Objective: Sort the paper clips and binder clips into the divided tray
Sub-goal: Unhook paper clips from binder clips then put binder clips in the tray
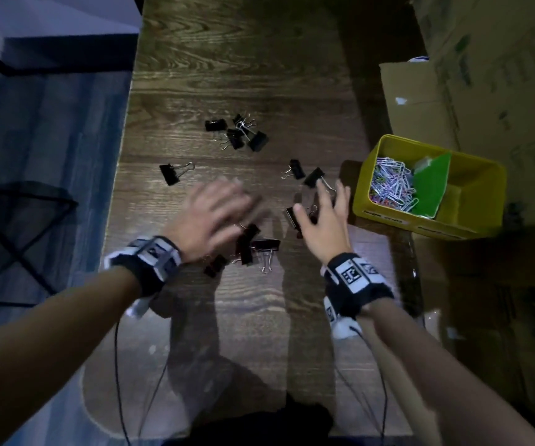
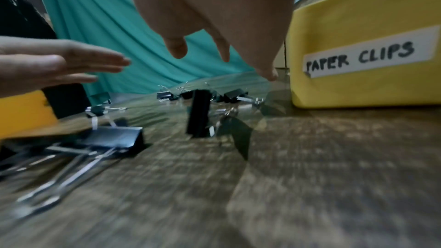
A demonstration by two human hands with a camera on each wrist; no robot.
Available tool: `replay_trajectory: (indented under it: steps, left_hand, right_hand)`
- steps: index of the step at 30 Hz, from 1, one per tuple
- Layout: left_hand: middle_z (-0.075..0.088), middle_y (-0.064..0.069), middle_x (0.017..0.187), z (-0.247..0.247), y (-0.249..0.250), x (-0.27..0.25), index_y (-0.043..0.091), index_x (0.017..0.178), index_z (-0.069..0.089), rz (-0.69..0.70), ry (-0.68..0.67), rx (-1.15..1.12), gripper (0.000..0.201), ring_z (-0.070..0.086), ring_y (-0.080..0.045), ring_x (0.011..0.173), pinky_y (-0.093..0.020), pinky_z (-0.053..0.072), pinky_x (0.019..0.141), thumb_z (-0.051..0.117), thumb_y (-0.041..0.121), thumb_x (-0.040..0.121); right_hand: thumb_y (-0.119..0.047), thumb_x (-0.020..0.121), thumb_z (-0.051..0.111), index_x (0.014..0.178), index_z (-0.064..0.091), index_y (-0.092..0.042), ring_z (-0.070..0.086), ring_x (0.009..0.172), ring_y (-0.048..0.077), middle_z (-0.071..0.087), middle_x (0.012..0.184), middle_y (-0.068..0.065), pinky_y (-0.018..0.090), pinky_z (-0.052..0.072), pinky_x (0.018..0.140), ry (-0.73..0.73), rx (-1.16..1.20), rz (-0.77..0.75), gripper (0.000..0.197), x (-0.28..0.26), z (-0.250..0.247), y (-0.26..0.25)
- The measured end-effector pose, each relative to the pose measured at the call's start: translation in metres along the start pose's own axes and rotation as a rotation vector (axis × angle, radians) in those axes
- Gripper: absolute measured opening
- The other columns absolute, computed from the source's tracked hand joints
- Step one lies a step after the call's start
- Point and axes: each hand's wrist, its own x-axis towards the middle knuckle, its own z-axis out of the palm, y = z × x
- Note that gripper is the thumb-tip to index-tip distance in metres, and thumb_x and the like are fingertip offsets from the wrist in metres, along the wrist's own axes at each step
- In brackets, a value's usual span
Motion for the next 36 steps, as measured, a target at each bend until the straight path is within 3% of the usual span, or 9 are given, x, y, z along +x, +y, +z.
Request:
replay_trajectory:
  steps: [3, 5, 11, 14, 17, 21, 25, 31, 36]
  left_hand:
    - [0.015, -0.004, 0.156, -0.005, -0.057, -0.005, 0.032, 0.143, 0.027, -0.478, 0.109, -0.153, 0.061, 0.010, -0.028, 0.143, -0.058, 0.011, 0.112, 0.033, 0.060, 0.089]
    - [0.006, -0.002, 0.157, -0.003, -0.083, 0.001, 0.035, 0.144, 0.021, -0.603, 0.028, -0.184, 0.062, 0.001, -0.028, 0.144, -0.056, 0.005, 0.114, 0.040, 0.056, 0.089]
    - [0.005, 0.001, 0.157, 0.009, -0.082, 0.045, 0.036, 0.144, 0.022, -0.525, -0.127, -0.249, 0.057, -0.006, -0.025, 0.144, -0.050, 0.000, 0.116, 0.036, 0.054, 0.092]
    - [0.009, 0.001, 0.157, 0.017, -0.056, 0.052, 0.036, 0.143, 0.024, -0.299, -0.203, -0.168, 0.066, -0.006, -0.023, 0.144, -0.056, -0.002, 0.115, 0.018, 0.067, 0.085]
    - [0.005, 0.005, 0.156, 0.025, -0.017, 0.038, 0.034, 0.143, 0.022, -0.148, -0.258, -0.207, 0.068, -0.008, -0.015, 0.142, -0.048, -0.007, 0.113, 0.009, 0.065, 0.084]
    - [0.020, -0.006, 0.154, 0.013, -0.016, 0.046, 0.024, 0.139, 0.037, -0.099, -0.018, -0.319, 0.060, 0.009, -0.019, 0.142, -0.048, 0.009, 0.115, 0.023, 0.056, 0.091]
    - [0.023, -0.012, 0.153, -0.007, -0.075, 0.118, 0.029, 0.139, 0.037, -0.336, 0.168, -0.232, 0.065, 0.019, -0.035, 0.140, -0.051, 0.019, 0.114, 0.041, 0.061, 0.083]
    - [0.001, 0.002, 0.158, -0.026, -0.088, 0.191, 0.055, 0.139, 0.009, -0.372, -0.355, -0.121, 0.085, -0.005, -0.037, 0.142, -0.066, 0.007, 0.109, 0.041, 0.081, 0.064]
    - [0.004, 0.011, 0.157, -0.013, -0.063, 0.190, 0.056, 0.136, 0.021, -0.168, -0.502, 0.085, 0.077, -0.001, -0.035, 0.143, -0.065, 0.010, 0.109, 0.026, 0.084, 0.064]
  right_hand:
    - [-0.039, 0.092, 0.053, 0.148, 0.024, -0.021, -0.008, 0.145, 0.029, 0.000, 0.158, 0.011, 0.044, 0.005, 0.119, 0.023, -0.040, -0.017, 0.065, 0.030, -0.011, -0.004]
    - [-0.042, 0.092, 0.053, 0.149, 0.020, -0.028, -0.010, 0.145, 0.030, -0.003, 0.159, 0.009, 0.048, 0.005, 0.118, -0.039, -0.102, -0.030, 0.067, 0.051, -0.010, -0.006]
    - [-0.057, 0.090, 0.045, 0.146, 0.012, -0.045, -0.016, 0.144, 0.030, -0.009, 0.159, 0.000, 0.057, -0.005, 0.112, -0.338, -0.301, -0.005, 0.066, 0.083, 0.008, -0.007]
    - [-0.057, 0.090, 0.044, 0.145, 0.017, -0.046, -0.012, 0.145, 0.026, -0.001, 0.160, 0.000, 0.057, -0.008, 0.112, -0.315, -0.319, -0.067, 0.062, 0.073, 0.021, -0.001]
    - [-0.059, 0.090, 0.041, 0.146, 0.018, -0.043, -0.011, 0.146, 0.021, 0.002, 0.160, 0.000, 0.053, -0.009, 0.113, -0.282, -0.299, -0.146, 0.062, 0.046, 0.027, 0.009]
    - [-0.072, 0.082, 0.029, 0.146, 0.021, -0.039, -0.010, 0.146, 0.016, 0.006, 0.159, -0.002, 0.049, -0.009, 0.116, -0.279, -0.217, -0.181, 0.072, 0.018, 0.028, 0.022]
    - [-0.071, 0.080, 0.026, 0.145, 0.021, -0.043, -0.012, 0.145, 0.014, 0.008, 0.158, -0.005, 0.047, -0.014, 0.115, -0.255, -0.224, -0.173, 0.071, 0.009, 0.035, 0.022]
    - [-0.067, 0.085, 0.032, 0.144, 0.017, -0.046, -0.015, 0.144, 0.014, 0.003, 0.158, -0.005, 0.049, -0.014, 0.114, -0.287, -0.271, -0.174, 0.065, 0.010, 0.035, 0.022]
    - [-0.058, 0.090, 0.043, 0.144, 0.016, -0.048, -0.015, 0.144, 0.013, 0.002, 0.158, -0.008, 0.049, -0.013, 0.115, -0.316, -0.278, -0.179, 0.061, 0.012, 0.031, 0.026]
